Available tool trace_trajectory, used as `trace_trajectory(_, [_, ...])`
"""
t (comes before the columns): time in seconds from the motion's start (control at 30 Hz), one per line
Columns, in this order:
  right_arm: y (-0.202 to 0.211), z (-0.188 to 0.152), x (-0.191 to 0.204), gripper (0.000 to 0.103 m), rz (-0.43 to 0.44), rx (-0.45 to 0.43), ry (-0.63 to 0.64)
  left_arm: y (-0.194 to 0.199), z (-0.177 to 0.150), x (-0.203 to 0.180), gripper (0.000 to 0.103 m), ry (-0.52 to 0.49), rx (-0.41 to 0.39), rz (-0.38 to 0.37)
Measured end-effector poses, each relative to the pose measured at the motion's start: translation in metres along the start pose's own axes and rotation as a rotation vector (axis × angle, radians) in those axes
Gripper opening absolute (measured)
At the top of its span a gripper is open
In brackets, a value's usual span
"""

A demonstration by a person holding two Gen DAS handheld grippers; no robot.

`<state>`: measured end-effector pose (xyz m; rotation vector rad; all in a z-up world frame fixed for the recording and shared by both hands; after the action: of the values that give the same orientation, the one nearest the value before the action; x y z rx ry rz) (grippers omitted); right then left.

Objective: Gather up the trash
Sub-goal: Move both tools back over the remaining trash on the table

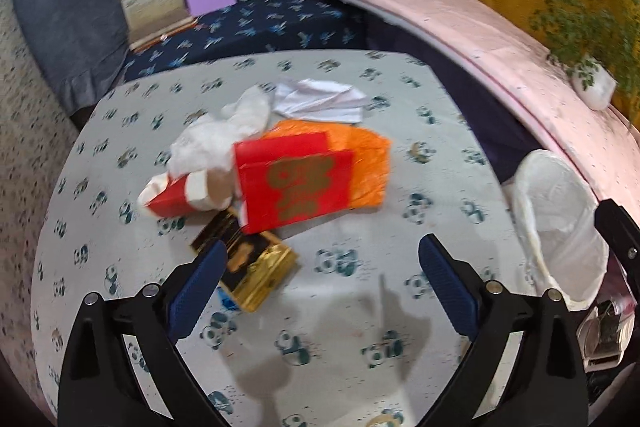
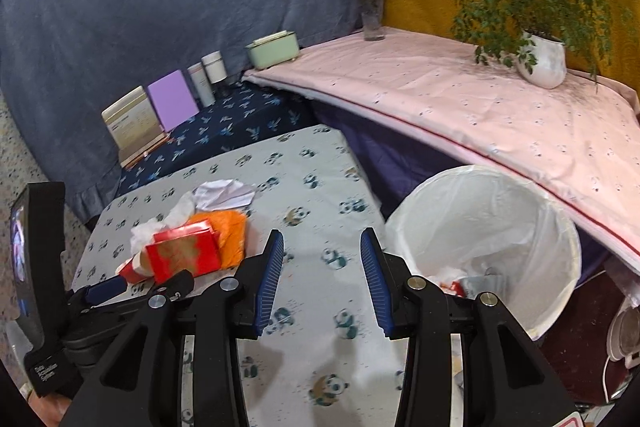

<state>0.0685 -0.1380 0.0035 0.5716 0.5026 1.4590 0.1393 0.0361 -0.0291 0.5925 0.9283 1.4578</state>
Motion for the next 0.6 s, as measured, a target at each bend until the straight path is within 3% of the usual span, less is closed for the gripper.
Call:
trace_trajectory(0.23, [-0.012,-0.006,0.023,0.04,0.036,0.038,0.021,-0.027,-0.001,0.034,0.092,0.104,0.085,0.042])
trace_trajectory(0.6, [-0.034,-0.01,0.041,0.04,0.056,0.085,0.044,-0.065,0.009,0.048,0.092,0.199,0.173,0.039])
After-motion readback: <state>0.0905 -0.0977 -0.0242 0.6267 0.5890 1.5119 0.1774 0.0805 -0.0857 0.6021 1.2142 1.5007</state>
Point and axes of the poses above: each gripper's, at about its wrist camera, not at the fingertips, and y roughly against the way its jaws point, x to its left, z to its top, the point moved 1 cm from there along -y, roughly the way its jaws point, and after that the axes turned 13 degrees about y, right-handed, at the moved point
